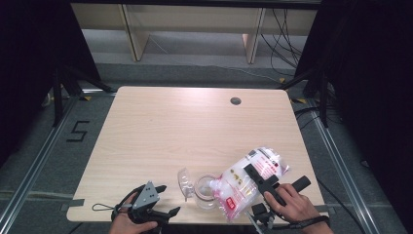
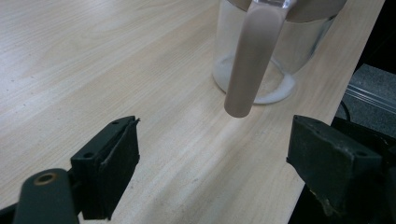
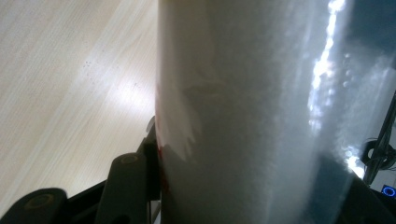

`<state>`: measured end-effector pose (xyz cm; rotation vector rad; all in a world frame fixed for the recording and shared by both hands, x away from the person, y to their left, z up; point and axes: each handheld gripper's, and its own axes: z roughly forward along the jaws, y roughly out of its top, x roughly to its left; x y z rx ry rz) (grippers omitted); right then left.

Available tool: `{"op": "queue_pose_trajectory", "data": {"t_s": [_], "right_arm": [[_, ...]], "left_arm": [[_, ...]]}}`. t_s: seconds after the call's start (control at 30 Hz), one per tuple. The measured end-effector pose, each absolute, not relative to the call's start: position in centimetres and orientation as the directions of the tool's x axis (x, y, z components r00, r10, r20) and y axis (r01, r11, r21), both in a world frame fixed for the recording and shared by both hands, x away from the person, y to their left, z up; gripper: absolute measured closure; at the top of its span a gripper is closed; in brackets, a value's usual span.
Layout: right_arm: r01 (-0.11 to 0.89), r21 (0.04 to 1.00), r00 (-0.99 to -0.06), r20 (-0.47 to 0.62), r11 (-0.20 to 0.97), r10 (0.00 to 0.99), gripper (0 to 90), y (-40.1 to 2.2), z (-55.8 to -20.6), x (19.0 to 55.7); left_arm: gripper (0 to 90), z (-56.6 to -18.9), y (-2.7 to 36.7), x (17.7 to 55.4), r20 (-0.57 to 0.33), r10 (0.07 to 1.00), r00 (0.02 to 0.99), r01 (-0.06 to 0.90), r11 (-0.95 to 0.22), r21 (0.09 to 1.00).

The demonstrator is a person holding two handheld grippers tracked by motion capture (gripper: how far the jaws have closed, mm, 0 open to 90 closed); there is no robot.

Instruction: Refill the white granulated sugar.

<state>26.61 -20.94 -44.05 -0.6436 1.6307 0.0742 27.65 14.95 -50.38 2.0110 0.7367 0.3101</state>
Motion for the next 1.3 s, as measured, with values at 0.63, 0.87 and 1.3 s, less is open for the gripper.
{"op": "queue_pose_trajectory", "data": {"t_s": [0.63, 0.87, 1.3], "right_arm": [[-0.450, -0.321, -0.009, -0.931, 0.833, -0.364, 52.6, -20.94, -43.89, 26.55], [-0.455, -0.327, -0.004, -0.929, 0.828, -0.369, 52.7, -20.88, -43.85, 26.49], [-0.452, -0.320, -0.015, -0.930, 0.832, -0.367, 52.9, -20.97, -43.72, 26.40]], "left_arm": [[16.1, -50.34, 15.03, 27.66, -0.063, 0.612, 0.788, 0.368, -0.387, 0.845], [16.1, -50.35, 15.02, 27.67, -0.065, 0.613, 0.788, 0.370, -0.385, 0.846], [16.1, -50.31, 15.00, 27.62, -0.069, 0.611, 0.789, 0.376, -0.391, 0.840]]}}
